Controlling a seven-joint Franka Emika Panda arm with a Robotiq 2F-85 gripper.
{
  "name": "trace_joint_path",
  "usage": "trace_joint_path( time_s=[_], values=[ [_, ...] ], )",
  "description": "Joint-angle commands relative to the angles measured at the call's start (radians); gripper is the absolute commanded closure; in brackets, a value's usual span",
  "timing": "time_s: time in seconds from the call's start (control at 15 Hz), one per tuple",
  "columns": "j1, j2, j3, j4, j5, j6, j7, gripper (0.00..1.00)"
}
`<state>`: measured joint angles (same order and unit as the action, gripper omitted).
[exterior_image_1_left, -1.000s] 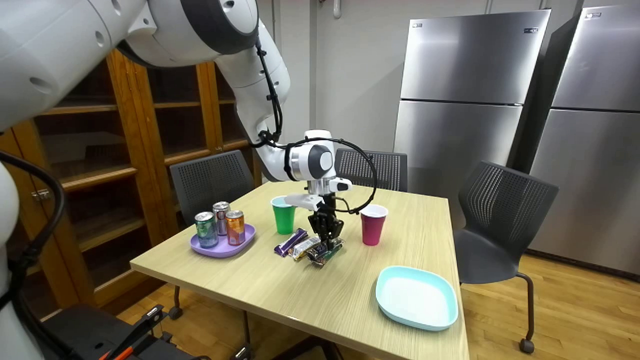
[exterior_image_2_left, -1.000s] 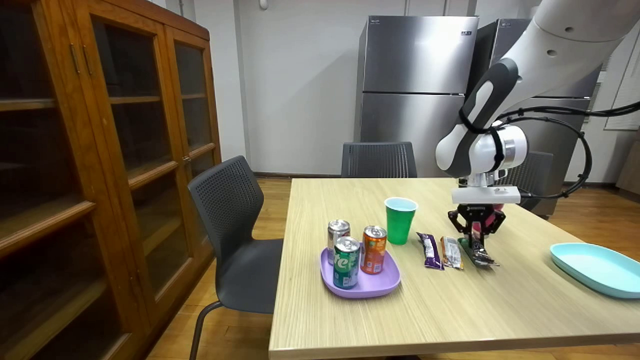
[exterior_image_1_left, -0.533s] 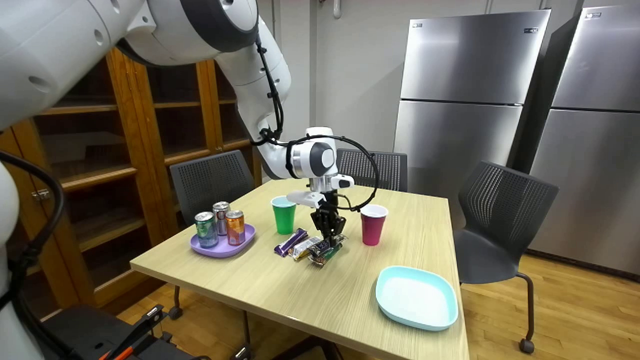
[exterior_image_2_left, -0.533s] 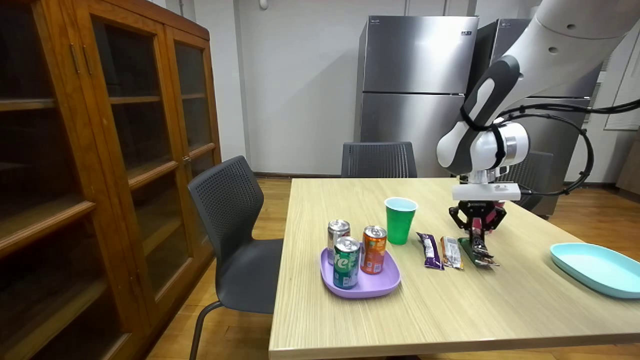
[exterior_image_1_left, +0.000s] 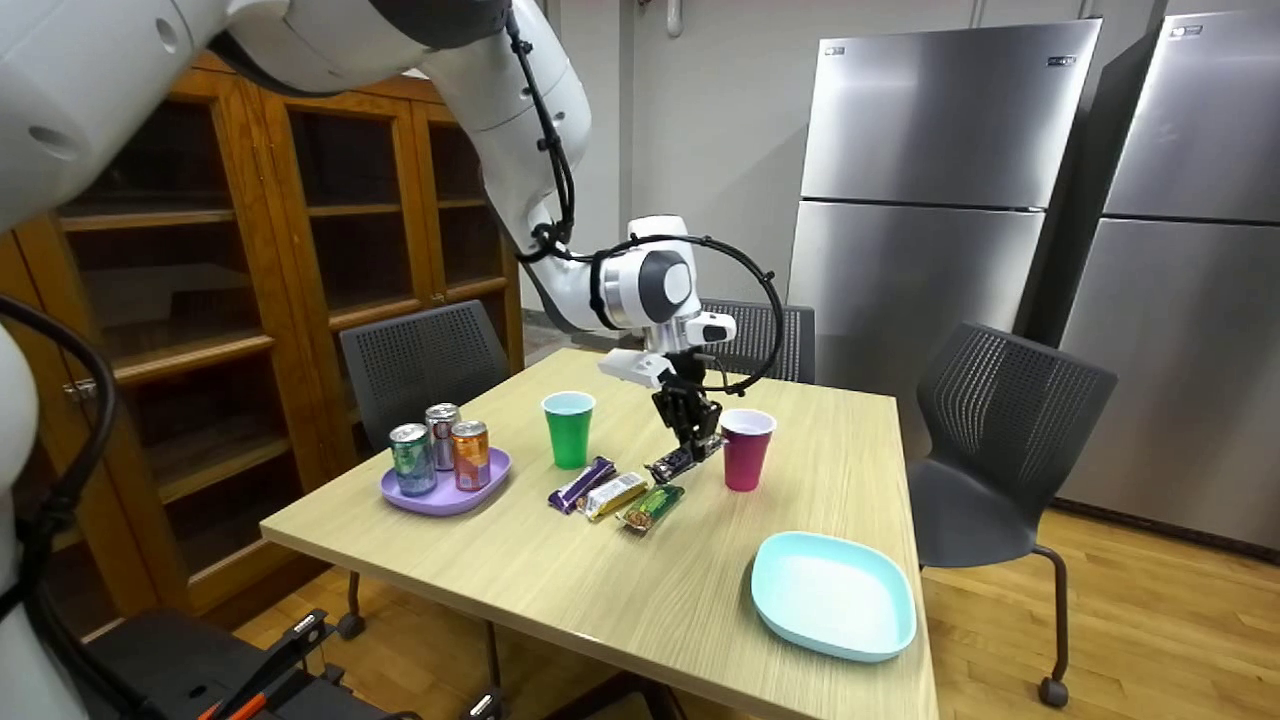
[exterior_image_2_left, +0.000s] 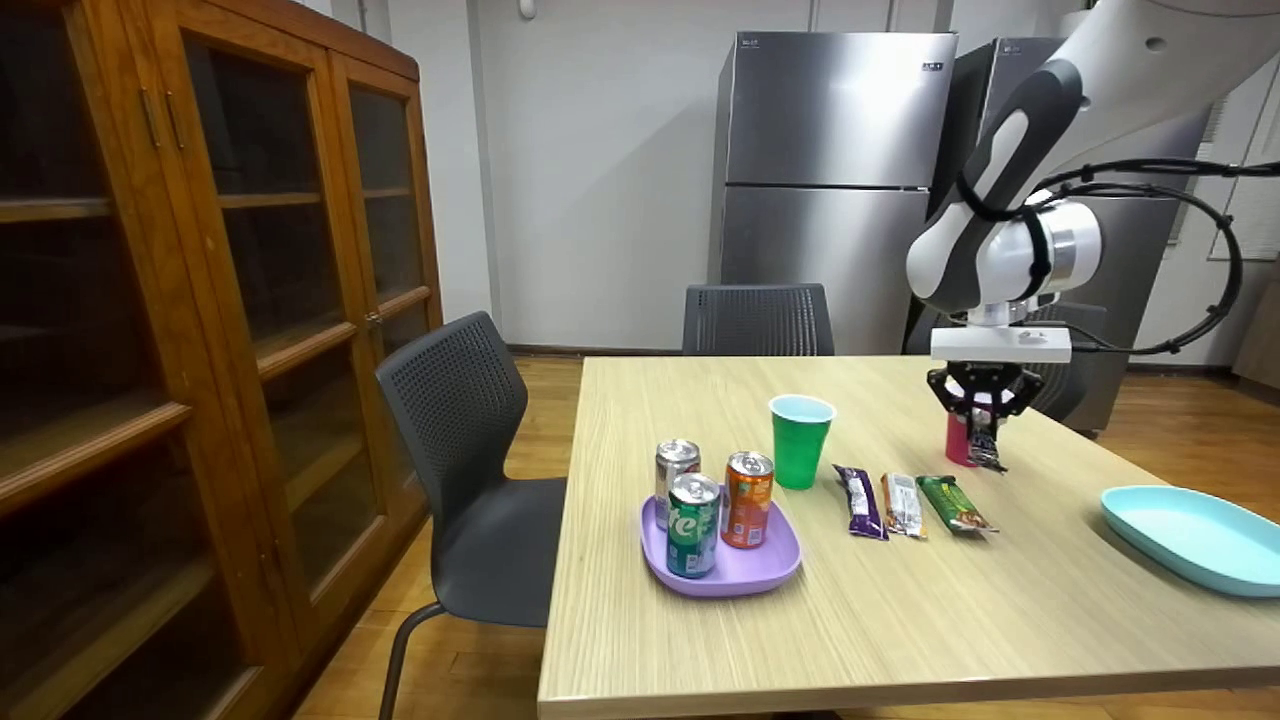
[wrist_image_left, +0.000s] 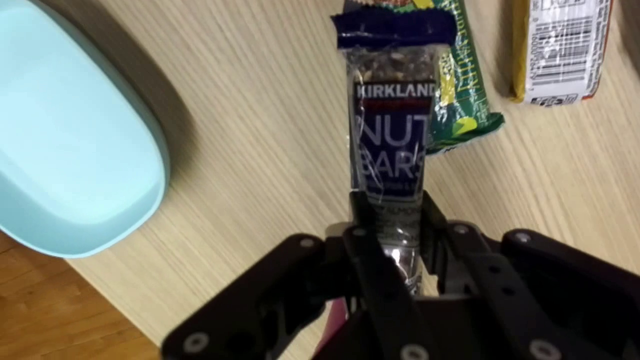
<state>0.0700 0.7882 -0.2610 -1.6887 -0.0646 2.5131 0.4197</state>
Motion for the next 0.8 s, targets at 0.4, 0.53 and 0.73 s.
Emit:
trace_joint_path(
  time_s=[0.4, 0.53, 0.73],
  values=[
    [-0.015, -0.135, -0.102, -0.174, -0.003, 0.061, 0.101, 0.94],
    [-0.017, -0.145, -0.121, -0.194, -0.006, 0.059, 0.122, 0.94],
    [-0.022, -0.153, -0.15, -0.217, -0.006, 0.055, 0.16, 0.94]
  ],
)
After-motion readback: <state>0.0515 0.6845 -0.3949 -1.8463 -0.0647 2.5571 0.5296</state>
